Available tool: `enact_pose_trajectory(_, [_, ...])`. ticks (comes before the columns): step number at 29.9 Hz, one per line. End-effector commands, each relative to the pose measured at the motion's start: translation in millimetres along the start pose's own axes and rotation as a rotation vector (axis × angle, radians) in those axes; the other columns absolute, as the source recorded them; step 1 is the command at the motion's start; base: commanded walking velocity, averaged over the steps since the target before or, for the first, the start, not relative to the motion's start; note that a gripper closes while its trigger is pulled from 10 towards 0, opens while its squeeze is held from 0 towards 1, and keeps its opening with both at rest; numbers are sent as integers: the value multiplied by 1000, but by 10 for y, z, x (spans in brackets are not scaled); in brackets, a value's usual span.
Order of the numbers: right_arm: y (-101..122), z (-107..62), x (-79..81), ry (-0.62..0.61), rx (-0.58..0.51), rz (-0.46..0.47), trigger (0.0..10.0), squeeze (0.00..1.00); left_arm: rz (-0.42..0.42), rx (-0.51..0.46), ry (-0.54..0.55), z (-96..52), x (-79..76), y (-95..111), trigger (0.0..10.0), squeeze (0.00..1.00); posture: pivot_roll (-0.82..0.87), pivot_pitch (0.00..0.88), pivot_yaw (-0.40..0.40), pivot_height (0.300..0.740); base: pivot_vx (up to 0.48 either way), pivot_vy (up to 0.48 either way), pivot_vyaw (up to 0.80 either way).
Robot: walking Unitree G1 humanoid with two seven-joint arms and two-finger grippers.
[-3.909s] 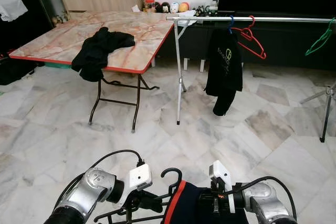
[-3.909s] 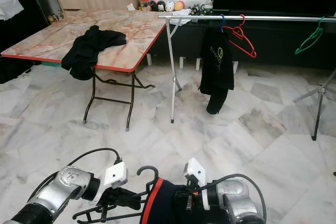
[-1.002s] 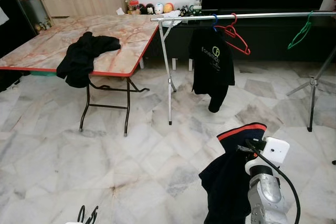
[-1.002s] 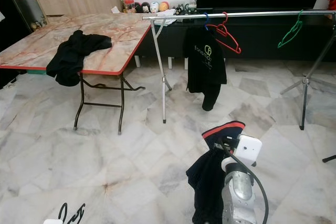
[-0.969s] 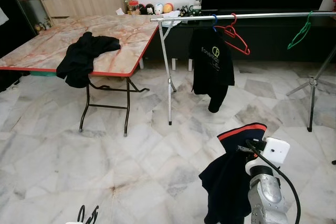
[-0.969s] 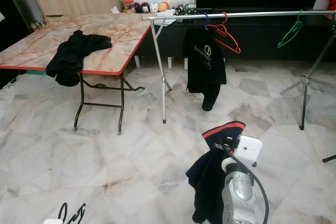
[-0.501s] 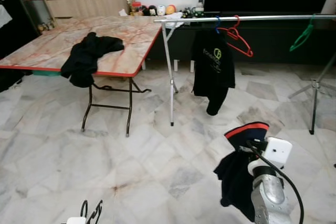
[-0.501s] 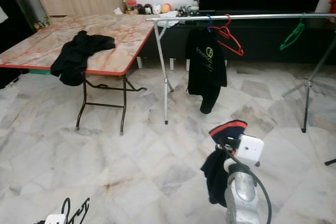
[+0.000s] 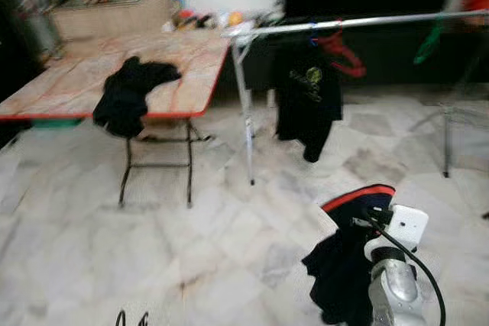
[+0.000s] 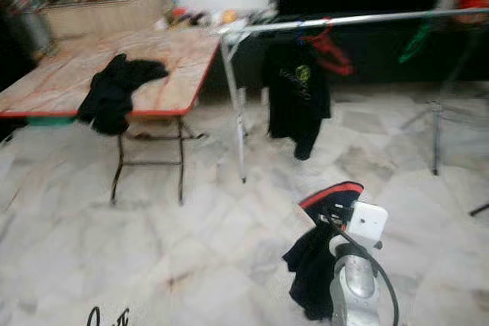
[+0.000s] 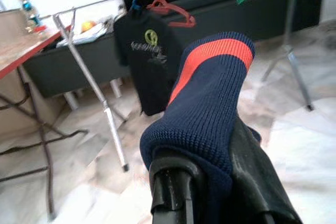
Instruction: Hang hanger
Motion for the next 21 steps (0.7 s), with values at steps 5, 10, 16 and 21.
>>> enact_pose_trajectory(5, [15, 26, 205, 59, -10, 17, 10000, 0, -9, 19, 35, -23, 116, -72, 10000, 0, -41, 0, 82, 740, 0, 473, 0])
enact_pose_trajectory(10, [58, 73, 282, 78, -16, 15, 10000, 0, -25, 13, 37, -18, 118, -45, 10000, 0, -35, 0, 78, 740, 0, 472, 0])
enact_pose_trajectory(16, [75, 88, 313, 85, -22, 19, 10000, 0, -40, 7, 37, -15, 115, -27, 10000, 0, -30, 0, 72, 740, 0, 472, 0])
enact_pose_trajectory(21, [51, 81, 311, 85, -13, 14, 10000, 0, -44, 8, 36, -14, 110, -27, 10000, 0, -26, 0, 72, 740, 0, 472, 0])
Point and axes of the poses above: a point about 5 cm out from each wrist's last joint towards the gripper, its own z axis pointing out of the wrist towards the gripper, its own y axis along the axis of the wrist's last joint, x = y × z, the point moved 3 cm from there along z, pointing out of the wrist towards the gripper, and after that the axes turned 8 degrees about z, right-handed, at the moved point
